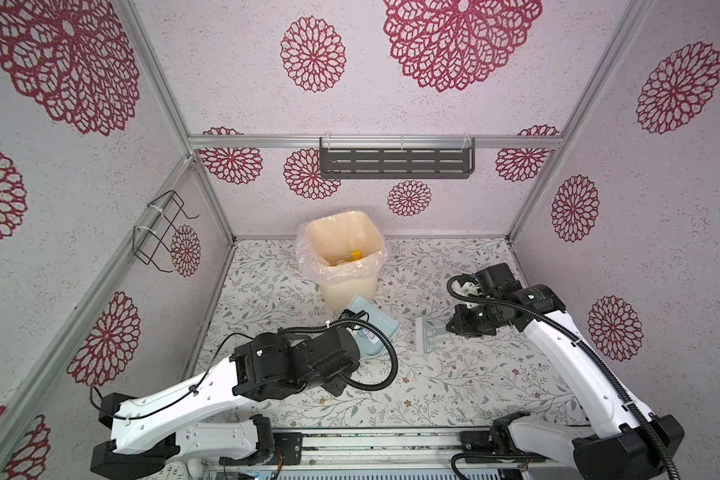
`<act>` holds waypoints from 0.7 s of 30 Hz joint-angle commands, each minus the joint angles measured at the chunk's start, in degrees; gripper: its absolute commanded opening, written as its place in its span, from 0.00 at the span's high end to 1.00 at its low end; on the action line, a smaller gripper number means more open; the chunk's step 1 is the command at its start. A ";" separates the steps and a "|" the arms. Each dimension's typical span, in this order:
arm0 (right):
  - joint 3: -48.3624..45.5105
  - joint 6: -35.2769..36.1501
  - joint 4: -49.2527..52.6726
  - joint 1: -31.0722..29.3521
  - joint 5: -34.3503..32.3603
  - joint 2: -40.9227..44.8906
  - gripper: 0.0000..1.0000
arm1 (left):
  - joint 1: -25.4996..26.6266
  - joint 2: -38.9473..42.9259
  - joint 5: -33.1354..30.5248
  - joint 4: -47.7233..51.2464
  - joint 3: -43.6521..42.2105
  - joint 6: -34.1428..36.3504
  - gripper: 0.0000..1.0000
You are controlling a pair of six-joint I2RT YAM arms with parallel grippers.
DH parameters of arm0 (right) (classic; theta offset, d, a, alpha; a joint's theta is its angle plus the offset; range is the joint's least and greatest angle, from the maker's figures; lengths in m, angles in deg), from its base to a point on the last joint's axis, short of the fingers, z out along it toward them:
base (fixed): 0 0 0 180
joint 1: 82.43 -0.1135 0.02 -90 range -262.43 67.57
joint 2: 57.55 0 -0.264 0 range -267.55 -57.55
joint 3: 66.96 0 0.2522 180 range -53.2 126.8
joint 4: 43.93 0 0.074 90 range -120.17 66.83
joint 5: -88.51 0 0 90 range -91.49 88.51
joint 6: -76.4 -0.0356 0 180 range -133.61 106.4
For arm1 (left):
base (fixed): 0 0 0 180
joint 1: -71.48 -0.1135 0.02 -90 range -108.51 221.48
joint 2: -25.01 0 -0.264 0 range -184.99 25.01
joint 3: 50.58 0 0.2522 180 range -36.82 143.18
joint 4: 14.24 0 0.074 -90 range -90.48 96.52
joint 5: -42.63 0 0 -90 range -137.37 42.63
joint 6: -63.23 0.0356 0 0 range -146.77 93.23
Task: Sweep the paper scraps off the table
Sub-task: 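Lift the dustpan toward the bin with the left while the right withdraws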
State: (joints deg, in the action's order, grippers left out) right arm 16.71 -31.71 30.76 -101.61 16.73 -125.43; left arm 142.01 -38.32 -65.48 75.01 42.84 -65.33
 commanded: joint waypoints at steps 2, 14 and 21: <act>-0.41 -0.62 -2.51 0.94 2.73 1.86 1.00 | -3.32 0.68 -2.71 6.95 6.68 -0.07 1.00; -1.70 -0.59 -3.50 2.30 4.02 3.32 1.00 | -27.60 -3.92 5.42 16.08 24.99 16.44 1.00; -2.84 -0.80 -4.32 3.06 4.74 4.19 1.00 | -39.36 -10.99 10.22 18.72 31.75 26.04 1.00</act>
State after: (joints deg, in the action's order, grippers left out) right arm 13.65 -31.74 27.35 -99.01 20.01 -122.65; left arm 105.96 -47.08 -58.27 91.77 72.72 -45.60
